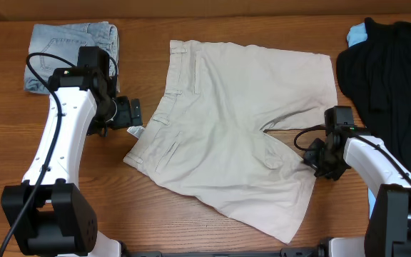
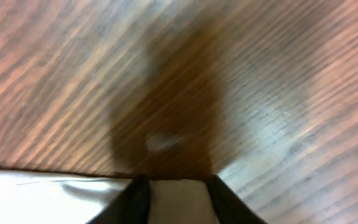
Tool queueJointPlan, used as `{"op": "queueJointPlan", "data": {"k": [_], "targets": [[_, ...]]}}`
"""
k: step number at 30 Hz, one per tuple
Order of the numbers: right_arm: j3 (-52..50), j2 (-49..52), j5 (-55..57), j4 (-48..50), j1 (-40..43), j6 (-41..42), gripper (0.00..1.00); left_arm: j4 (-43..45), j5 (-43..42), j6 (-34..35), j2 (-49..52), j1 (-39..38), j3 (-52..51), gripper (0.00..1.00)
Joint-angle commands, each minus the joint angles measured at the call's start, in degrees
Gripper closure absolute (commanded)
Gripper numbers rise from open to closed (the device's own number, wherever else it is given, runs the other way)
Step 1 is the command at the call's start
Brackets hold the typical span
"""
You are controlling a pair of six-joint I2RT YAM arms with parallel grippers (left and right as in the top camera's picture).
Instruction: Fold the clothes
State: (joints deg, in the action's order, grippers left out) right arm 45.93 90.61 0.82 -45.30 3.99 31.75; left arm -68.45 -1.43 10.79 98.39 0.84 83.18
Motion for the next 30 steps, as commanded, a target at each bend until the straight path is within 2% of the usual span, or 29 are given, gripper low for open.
{"op": "queueJointPlan", "data": {"k": [1, 3, 4, 12, 16, 20, 21, 23, 25, 27, 30], "targets": [[-0.17, 0.33, -0.20, 2.91, -0.09, -0.74, 0.79, 0.37, 0.59, -0.09, -0.35, -0.11, -0.48, 0.00], [-0.17, 0.33, 0.83, 5.25, -0.09, -0.74, 0.90, 0.37, 0.68, -0.09, -0.35, -0.09, -0.48, 0.00], [-0.17, 0.33, 1.75, 6.75, -0.09, -0.72, 0.92, 0.39, 0.83, -0.09, -0.35, -0.11, -0.48, 0.00], [-0.15, 0.33, 11.30, 17.97, 1.55, -0.98, 0.93, 0.39, 2.99, -0.07, -0.35, -0.09, -0.48, 0.00], [0.13, 0.33, 9.53, 21.29, 4.17, -3.82, 0.93, 0.46, 3.13, -0.07, -0.35, -0.09, -0.48, 0.00], [3.43, 0.33, 4.24, 17.59, 6.60, -5.27, 0.93, 1.25, 3.10, -0.04, -0.35, -0.09, -0.48, 0.00], [4.94, 0.26, 3.04, 15.47, 6.95, -5.49, 0.87, 1.42, 3.10, -0.07, -0.35, -0.09, -0.48, 0.00], [8.31, -0.26, 0.90, 11.06, 7.17, -6.93, 0.60, 1.66, 3.21, -0.07, -0.37, -0.09, -0.31, 0.00], [12.57, -1.68, 0.46, 5.29, 7.17, -6.99, 0.42, 1.14, 3.34, -0.07, -0.44, -0.09, 0.76, 0.00], [17.92, -4.42, -0.24, -1.70, 7.17, -6.99, 0.30, -0.09, 3.30, 0.22, -0.90, -0.11, 2.69, 0.00], [23.89, -9.44, -4.46, -10.36, 7.17, -6.93, 0.20, -3.19, 3.17, 1.33, -2.71, -0.11, 5.95, 0.00]]}}
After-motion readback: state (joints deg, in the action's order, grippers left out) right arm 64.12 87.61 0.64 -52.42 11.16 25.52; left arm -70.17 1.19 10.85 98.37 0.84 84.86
